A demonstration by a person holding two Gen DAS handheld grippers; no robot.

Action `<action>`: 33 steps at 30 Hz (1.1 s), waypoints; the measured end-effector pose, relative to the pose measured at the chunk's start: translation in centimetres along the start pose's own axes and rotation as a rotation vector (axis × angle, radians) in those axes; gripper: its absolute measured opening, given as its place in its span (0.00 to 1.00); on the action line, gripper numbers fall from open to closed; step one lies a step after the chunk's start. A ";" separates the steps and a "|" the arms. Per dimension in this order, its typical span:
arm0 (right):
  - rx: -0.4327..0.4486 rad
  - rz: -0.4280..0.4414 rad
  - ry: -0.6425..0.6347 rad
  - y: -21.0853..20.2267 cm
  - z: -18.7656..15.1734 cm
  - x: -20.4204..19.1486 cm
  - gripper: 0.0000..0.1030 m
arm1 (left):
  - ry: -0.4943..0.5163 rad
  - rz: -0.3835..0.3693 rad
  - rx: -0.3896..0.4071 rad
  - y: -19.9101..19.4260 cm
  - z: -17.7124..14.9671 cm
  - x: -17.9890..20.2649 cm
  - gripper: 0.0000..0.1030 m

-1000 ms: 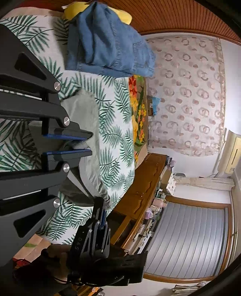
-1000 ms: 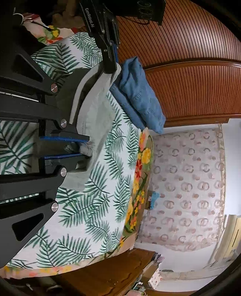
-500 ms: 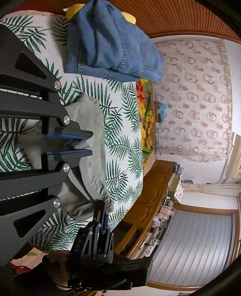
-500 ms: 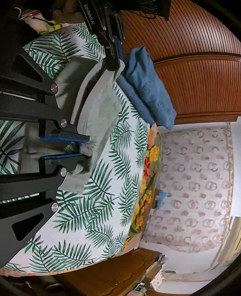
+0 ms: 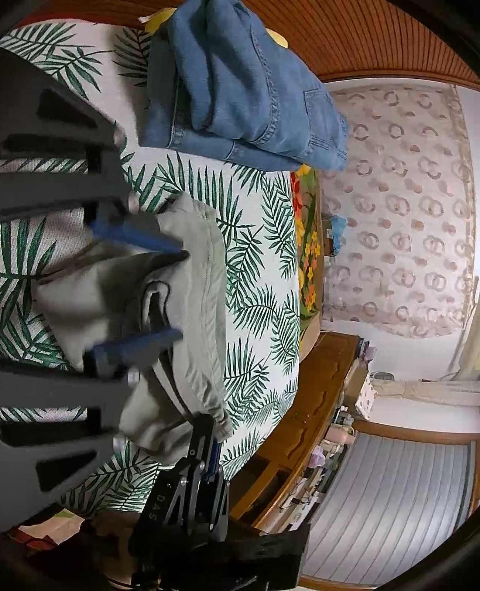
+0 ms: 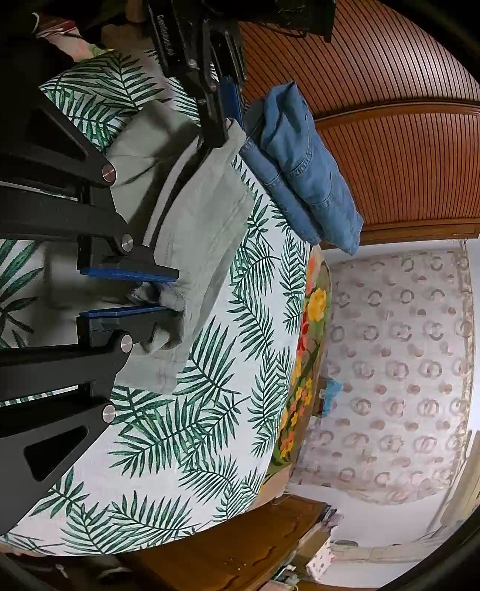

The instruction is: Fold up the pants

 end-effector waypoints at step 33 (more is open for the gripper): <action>-0.086 0.006 0.018 -2.9 -5.5 0.9 0.41 | 0.009 0.051 -0.119 1.0 -4.3 -2.1 0.72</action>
Point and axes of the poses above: each gripper's, at about its wrist camera, not at the fingertips, and y roughly the way its jaws point, x to its right, z to its top, the point moved 9 cm from there along y, roughly the way its jaws point, and after that the axes turned 8 degrees about -y, right-handed, at the moved point
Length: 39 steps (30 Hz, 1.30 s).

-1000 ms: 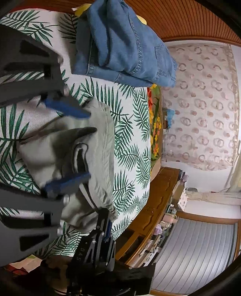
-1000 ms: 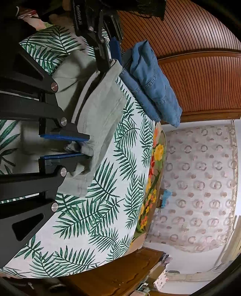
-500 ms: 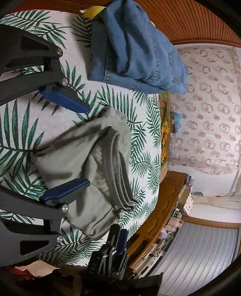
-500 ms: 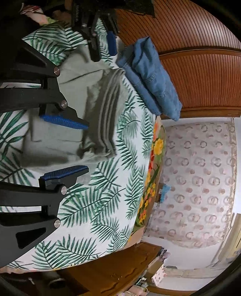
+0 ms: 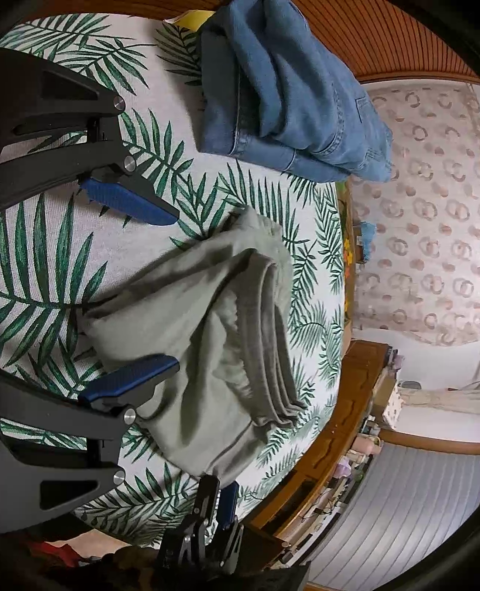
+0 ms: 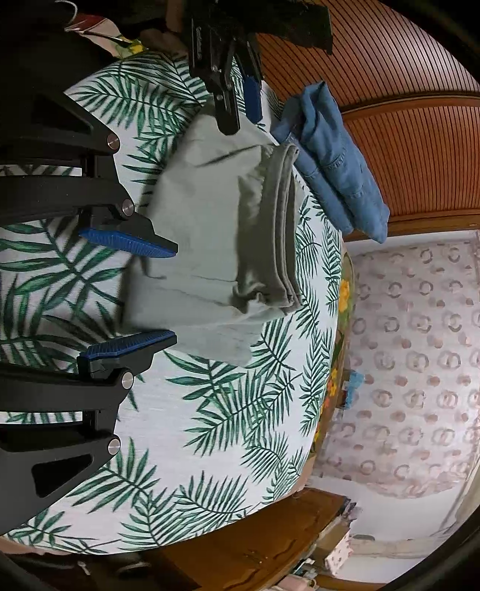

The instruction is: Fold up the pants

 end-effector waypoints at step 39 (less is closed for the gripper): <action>-0.001 -0.025 0.081 -0.5 -0.6 3.6 0.04 | 0.002 0.004 -0.016 0.6 -0.5 -0.1 0.72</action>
Point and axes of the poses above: each gripper's, at about its wrist camera, not at the fingertips, and y roughly the way its jaws point, x to its right, z to its top, the point moved 9 cm from there along y, roughly the way its jaws point, and after that the axes turned 8 degrees about -y, right-handed, at the moved point
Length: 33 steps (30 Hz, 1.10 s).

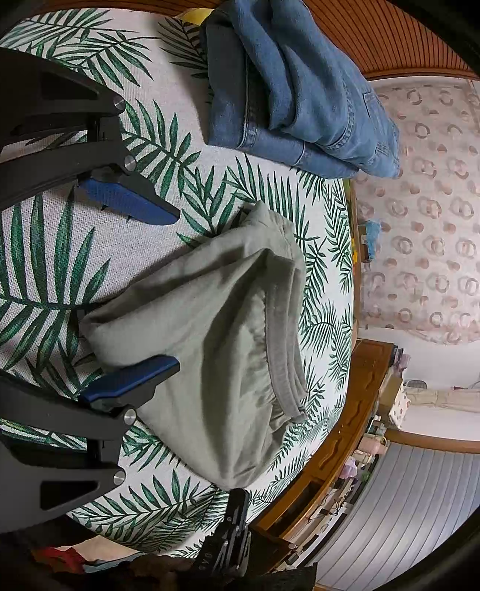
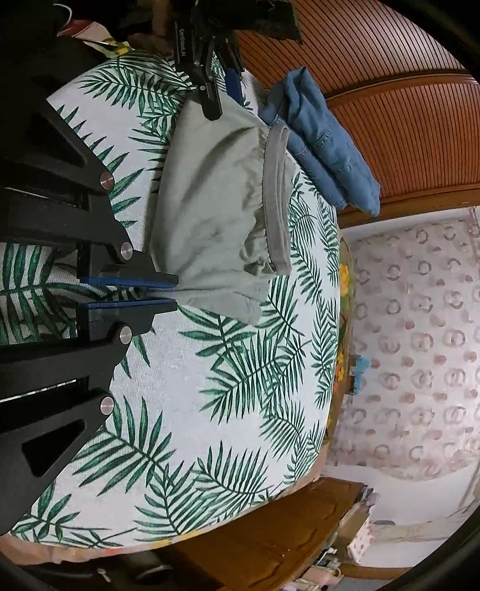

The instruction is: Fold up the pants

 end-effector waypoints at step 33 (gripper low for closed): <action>-0.057 0.087 -0.007 3.0 1.0 -1.9 0.12 | 0.058 -0.079 0.038 -1.6 0.0 2.7 0.12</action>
Point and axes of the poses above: each gripper's, at about its wrist camera, not at the fingertips, and y roughly the way its jaws point, x to its right, z to its top, the point moved 9 cm from there along y, roughly the way its jaws point, and after that the axes turned 8 degrees about -y, right-handed, at the moved point
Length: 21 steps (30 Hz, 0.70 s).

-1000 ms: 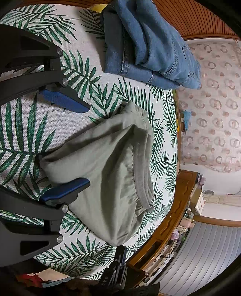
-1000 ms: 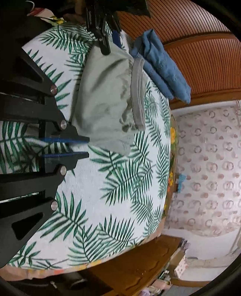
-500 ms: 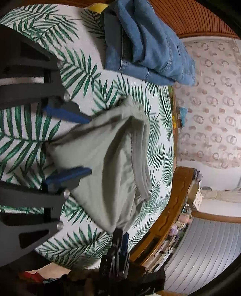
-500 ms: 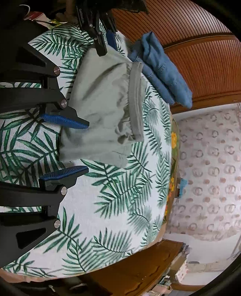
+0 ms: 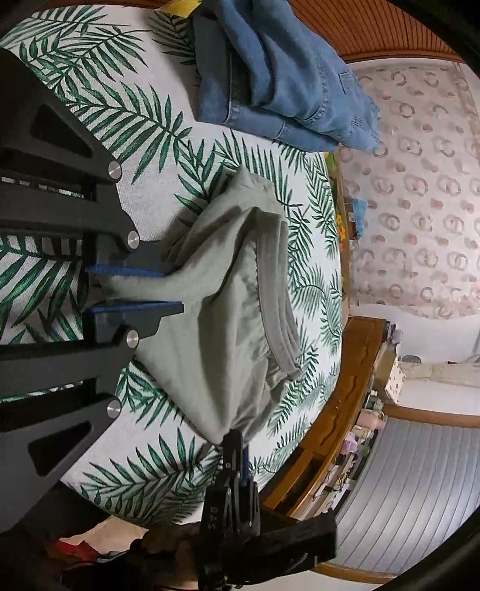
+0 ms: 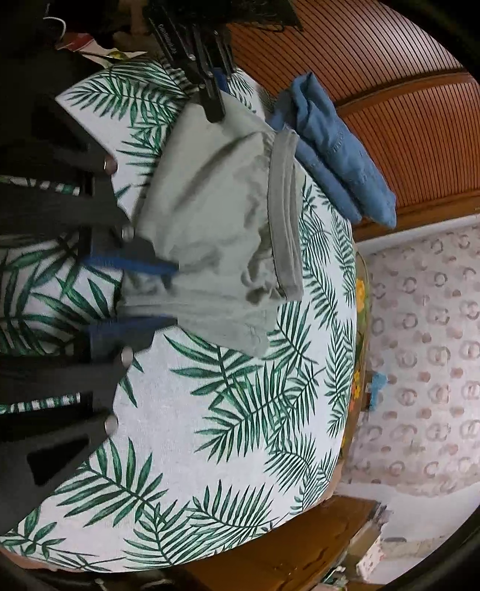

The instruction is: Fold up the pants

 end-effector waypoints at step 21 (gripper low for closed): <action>0.058 0.050 -0.032 -5.7 -3.7 -3.3 0.08 | -0.018 -0.056 0.015 -5.3 -2.7 1.2 0.11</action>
Point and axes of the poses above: each gripper's, at about its wrist camera, not at the fingertips, and y roughly the way its jaws point, x to its right, z to its top, the point moved 9 cm from there along y, roughly the way its jaws point, and after that the axes turned 8 degrees about -y, right-handed, at the moved point
